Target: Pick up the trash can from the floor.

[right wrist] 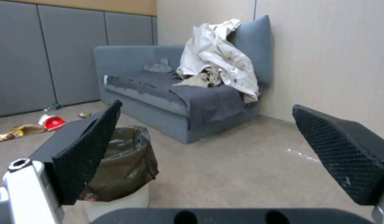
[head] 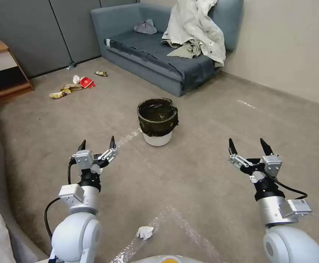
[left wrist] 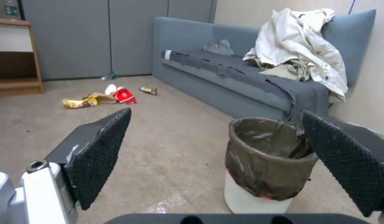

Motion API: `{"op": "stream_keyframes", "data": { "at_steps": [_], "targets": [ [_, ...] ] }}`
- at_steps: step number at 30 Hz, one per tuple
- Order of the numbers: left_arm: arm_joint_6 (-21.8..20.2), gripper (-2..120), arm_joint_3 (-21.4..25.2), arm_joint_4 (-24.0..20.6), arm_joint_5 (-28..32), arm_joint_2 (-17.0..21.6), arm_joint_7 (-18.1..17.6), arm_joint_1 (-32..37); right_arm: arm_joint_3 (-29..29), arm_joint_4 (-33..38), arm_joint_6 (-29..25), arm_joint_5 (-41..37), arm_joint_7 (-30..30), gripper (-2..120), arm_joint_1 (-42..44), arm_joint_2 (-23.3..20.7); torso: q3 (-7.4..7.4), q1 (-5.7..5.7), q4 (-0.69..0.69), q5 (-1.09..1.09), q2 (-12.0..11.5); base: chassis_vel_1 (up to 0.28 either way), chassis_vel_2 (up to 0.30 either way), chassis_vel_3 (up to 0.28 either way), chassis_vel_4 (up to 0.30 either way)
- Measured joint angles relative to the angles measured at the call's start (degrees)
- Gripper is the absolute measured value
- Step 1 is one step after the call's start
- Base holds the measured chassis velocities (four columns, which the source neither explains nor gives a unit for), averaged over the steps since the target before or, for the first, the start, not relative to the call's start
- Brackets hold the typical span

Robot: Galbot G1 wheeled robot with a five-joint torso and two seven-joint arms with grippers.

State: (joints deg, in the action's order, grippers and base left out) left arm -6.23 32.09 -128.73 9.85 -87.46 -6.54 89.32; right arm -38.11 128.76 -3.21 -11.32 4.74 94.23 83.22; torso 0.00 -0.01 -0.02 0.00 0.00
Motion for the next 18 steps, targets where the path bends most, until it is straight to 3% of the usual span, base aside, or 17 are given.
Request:
{"op": "stream_keyframes", "data": {
  "at_steps": [8, 18],
  "targets": [
    [0.0, 100, 0.4, 0.0, 0.0, 0.2, 0.0, -0.1, 0.2, -0.1, -0.2, 0.2, 0.4, 100, 0.1, 0.2, 0.00, 0.00, 0.01, 0.00, 0.0, -0.029, 0.017, 0.024, -0.028],
    [0.0, 100, 0.4, 0.3, 0.0, 0.4, 0.0, -0.5, 0.4, 0.1, -0.3, 0.5, 0.5, 100, 0.4, 0.7, 0.00, 0.00, 0.01, -0.01, 0.0, -0.161, 0.162, 0.175, -0.169]
  ]
}}
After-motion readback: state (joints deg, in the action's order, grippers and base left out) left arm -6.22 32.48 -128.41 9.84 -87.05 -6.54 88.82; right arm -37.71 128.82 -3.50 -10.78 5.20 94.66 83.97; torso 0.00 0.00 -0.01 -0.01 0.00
